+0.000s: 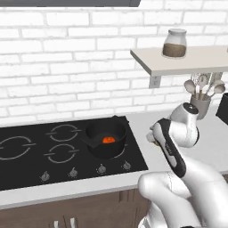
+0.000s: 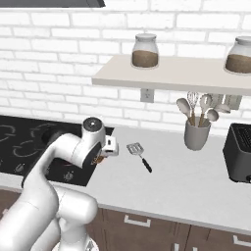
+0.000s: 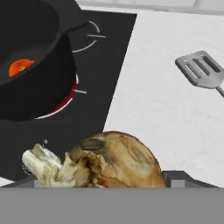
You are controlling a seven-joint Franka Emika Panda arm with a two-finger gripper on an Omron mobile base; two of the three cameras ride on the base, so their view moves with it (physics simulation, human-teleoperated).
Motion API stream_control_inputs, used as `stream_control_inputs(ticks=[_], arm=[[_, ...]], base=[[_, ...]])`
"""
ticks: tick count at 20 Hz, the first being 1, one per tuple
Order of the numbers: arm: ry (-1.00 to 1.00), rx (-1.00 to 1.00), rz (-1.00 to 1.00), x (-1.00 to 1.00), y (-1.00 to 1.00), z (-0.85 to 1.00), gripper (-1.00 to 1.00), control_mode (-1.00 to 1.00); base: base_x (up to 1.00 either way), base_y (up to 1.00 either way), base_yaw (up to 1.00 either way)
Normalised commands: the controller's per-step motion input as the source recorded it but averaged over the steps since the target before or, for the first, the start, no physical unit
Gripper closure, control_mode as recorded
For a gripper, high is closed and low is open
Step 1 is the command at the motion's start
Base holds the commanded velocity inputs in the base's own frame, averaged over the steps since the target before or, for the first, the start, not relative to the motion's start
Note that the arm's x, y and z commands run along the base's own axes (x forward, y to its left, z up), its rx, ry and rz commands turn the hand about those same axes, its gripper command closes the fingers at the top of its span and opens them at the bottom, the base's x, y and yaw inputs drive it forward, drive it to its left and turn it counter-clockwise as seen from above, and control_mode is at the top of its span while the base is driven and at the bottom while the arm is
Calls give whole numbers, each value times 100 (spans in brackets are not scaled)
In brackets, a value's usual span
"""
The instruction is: Put the squash and onion in the pot. Retrieve the spatula and lightly stir the vegetables in the pot.
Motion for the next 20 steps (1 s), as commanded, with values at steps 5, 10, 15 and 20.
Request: stream_control_inputs(ticks=[5,10,15,20], arm=[[0,0,0,-7,78,100,100,-100],[4,0,1,34,78,74,100,-100],[6,0,1,90,66,10,100,-100],[17,0,0,79,56,-17,100,-100]], base=[[0,0,0],[0,0,0],[0,0,0],[0,0,0]])
